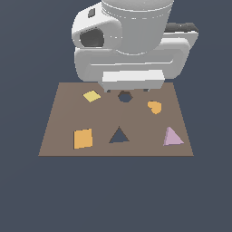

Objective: Insert a designated object into the corresponding slot on a board.

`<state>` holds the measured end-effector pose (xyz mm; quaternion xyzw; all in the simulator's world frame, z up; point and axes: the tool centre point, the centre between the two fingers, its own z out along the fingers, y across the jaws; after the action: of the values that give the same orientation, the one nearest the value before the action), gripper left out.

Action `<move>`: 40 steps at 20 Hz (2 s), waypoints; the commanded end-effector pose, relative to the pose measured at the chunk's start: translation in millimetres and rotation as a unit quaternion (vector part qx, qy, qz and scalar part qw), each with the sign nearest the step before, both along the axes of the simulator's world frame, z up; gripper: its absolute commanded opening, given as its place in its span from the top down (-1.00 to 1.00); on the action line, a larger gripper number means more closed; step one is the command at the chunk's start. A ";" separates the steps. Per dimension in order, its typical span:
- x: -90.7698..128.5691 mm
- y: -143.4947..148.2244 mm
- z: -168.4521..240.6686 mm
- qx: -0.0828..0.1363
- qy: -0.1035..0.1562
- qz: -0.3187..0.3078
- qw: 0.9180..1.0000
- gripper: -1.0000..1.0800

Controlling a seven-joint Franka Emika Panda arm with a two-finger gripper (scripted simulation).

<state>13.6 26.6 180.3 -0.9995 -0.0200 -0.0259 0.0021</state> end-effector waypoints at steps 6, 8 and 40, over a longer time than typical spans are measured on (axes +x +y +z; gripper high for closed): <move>2.8 6.0 -5.0 0.000 0.001 0.001 1.000 -0.92; 5.5 11.7 -9.9 0.000 0.002 0.001 1.000 -0.92; 72.4 152.4 -129.6 -0.003 0.026 0.018 1.000 -0.92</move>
<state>84.9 177.9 51.6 -0.9993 -0.0379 -0.0001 0.0000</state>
